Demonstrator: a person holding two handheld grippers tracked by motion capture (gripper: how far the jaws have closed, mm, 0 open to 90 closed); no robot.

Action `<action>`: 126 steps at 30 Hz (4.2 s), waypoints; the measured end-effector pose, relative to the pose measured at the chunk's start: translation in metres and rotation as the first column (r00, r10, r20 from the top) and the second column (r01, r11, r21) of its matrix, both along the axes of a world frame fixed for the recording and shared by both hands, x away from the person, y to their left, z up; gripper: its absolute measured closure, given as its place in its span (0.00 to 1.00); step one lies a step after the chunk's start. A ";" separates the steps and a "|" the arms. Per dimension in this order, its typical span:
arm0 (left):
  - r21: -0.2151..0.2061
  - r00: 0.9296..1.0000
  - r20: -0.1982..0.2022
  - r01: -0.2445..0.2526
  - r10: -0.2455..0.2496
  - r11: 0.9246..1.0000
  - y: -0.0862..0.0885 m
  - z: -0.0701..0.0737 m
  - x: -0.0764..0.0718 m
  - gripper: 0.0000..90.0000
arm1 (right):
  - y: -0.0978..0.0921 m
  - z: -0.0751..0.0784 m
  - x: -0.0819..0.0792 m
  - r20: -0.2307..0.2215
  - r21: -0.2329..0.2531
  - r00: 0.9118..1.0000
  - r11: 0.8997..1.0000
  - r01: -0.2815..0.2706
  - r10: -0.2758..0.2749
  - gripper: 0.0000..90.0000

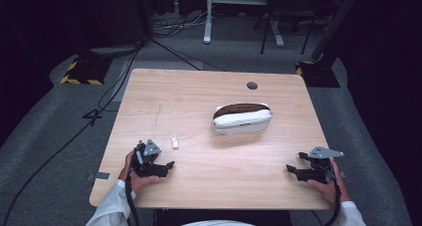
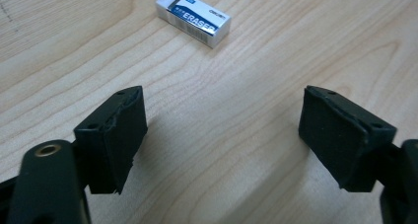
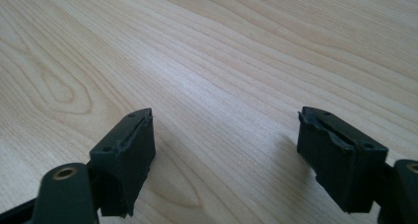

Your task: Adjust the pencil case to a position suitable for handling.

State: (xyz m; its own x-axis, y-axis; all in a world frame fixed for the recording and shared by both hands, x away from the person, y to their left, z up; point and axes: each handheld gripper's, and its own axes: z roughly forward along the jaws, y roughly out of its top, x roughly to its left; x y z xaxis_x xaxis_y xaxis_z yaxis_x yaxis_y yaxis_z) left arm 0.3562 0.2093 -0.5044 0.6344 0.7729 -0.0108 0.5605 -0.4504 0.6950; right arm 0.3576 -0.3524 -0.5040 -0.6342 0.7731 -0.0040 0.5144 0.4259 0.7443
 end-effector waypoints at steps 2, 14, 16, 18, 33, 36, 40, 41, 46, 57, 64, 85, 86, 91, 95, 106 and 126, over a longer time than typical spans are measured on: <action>-0.003 1.000 -0.006 -0.026 0.026 1.000 -0.004 0.000 0.002 0.19 | 0.000 0.000 0.000 0.001 0.000 1.000 1.000 -0.001 0.001 0.25; -0.002 0.998 0.000 -0.065 0.065 0.998 -0.032 0.000 0.016 0.20 | 0.001 0.000 0.002 0.000 -0.002 1.000 1.000 -0.007 0.007 0.25; 0.002 0.998 0.002 -0.064 0.064 0.998 -0.037 0.000 0.020 0.20 | 0.001 0.000 0.001 0.001 -0.003 1.000 1.000 -0.007 0.007 0.25; -0.002 0.997 0.001 -0.079 0.079 0.997 -0.040 0.000 0.023 0.20 | 0.001 0.000 0.001 0.001 -0.003 1.000 1.000 -0.007 0.007 0.25; -0.033 0.995 0.018 -0.097 0.098 0.995 -0.041 0.001 0.040 0.43 | 0.001 0.000 0.002 0.000 -0.002 1.000 1.000 -0.007 0.007 0.25; -0.037 0.995 0.022 -0.096 0.097 0.995 -0.038 0.002 0.041 0.54 | 0.001 0.000 0.002 0.000 -0.002 1.000 1.000 -0.007 0.007 0.25; -0.030 0.998 0.020 -0.053 0.053 0.998 -0.035 0.003 0.040 0.63 | 0.001 0.000 0.001 0.001 -0.004 1.000 1.000 -0.007 0.007 0.25; -0.032 0.999 0.015 -0.040 0.041 0.999 -0.035 0.003 0.039 0.63 | 0.001 0.000 0.001 0.001 -0.004 1.000 1.000 -0.007 0.007 0.25; -0.069 0.998 0.001 0.059 -0.059 0.996 -0.031 0.003 0.035 0.75 | 0.000 0.000 0.001 0.002 -0.004 1.000 1.000 -0.010 0.010 0.25; -0.081 0.987 -0.002 0.162 -0.163 0.983 -0.034 0.002 0.033 0.64 | 0.000 0.000 0.001 0.002 -0.004 1.000 1.000 -0.010 0.010 0.25; -0.079 0.994 -0.007 0.106 -0.107 0.991 -0.042 0.002 0.040 0.51 | 0.000 0.000 0.001 0.001 -0.004 1.000 1.000 -0.010 0.010 0.25; -0.041 0.988 0.028 0.150 -0.149 0.988 -0.052 0.002 0.034 0.80 | 0.001 0.000 0.001 0.002 -0.002 1.000 1.000 -0.002 0.002 0.24; -0.042 0.988 0.027 0.151 -0.150 0.988 -0.052 0.002 0.034 0.81 | 0.001 0.000 0.001 0.002 -0.002 1.000 1.000 -0.003 0.003 0.24; -0.037 0.988 0.032 0.152 -0.150 0.988 -0.053 0.003 0.033 0.81 | 0.000 0.000 0.001 0.000 -0.003 1.000 1.000 -0.005 0.005 0.24; -0.050 0.988 0.036 0.154 -0.153 0.987 -0.052 0.003 0.033 0.81 | 0.000 0.000 0.001 0.000 -0.003 1.000 1.000 -0.006 0.006 0.24; -0.071 0.987 0.073 0.151 -0.146 0.986 -0.047 0.008 0.030 0.81 | 0.000 0.000 0.001 0.000 -0.003 1.000 1.000 -0.007 0.007 0.24; -0.089 0.978 0.126 0.180 -0.168 0.980 -0.040 0.029 0.030 0.81 | 0.000 0.000 0.001 0.001 -0.004 1.000 1.000 -0.008 0.008 0.24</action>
